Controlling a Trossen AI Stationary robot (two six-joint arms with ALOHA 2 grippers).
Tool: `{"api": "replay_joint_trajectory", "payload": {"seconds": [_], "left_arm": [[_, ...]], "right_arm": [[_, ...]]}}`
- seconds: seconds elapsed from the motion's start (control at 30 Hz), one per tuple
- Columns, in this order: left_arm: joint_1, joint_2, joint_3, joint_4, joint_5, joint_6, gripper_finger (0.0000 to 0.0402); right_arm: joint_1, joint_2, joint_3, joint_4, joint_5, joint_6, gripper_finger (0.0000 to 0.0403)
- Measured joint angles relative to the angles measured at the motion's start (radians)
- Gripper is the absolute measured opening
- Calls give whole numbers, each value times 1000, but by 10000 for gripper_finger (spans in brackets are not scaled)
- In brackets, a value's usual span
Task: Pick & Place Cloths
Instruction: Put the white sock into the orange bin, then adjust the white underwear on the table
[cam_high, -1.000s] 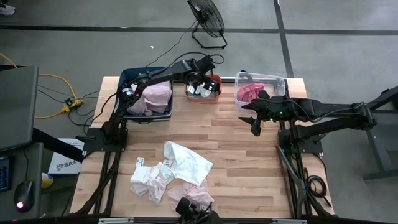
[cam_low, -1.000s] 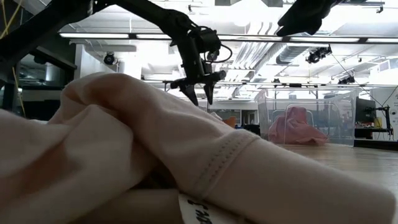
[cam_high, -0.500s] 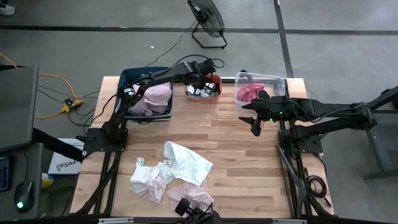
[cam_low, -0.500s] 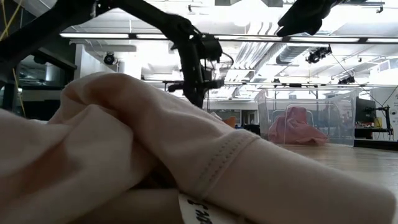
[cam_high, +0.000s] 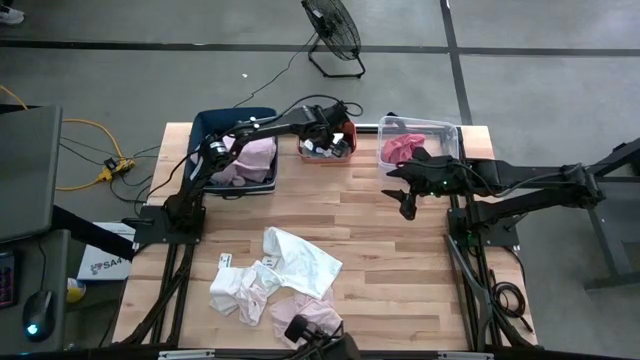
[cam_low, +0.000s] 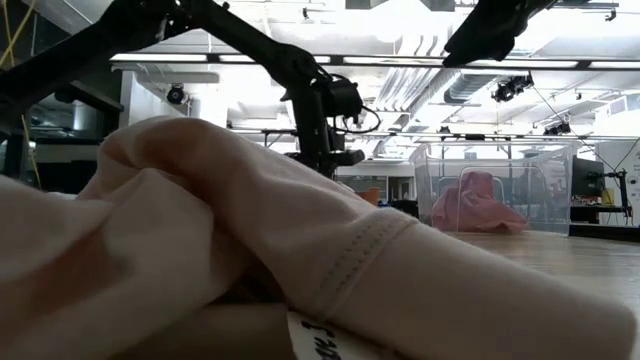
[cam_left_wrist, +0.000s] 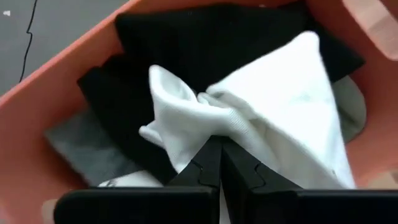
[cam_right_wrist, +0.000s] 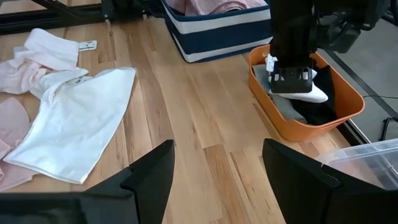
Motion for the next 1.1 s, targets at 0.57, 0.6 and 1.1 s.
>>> {"api": "replay_joint_trajectory", "payload": {"seconds": [0.57, 0.6, 1.1], "left_arm": [[-48, -210, 1, -239, -33, 102, 18], [-64, -222, 1, -270, -41, 116, 27], [-423, -290, -113, -563, -177, 110, 168]], "right_arm": [[0, -6, 0, -50, 1, 23, 236], [0, -6, 0, -57, 1, 24, 236], [1, -6, 0, -105, -2, 42, 236]]}}
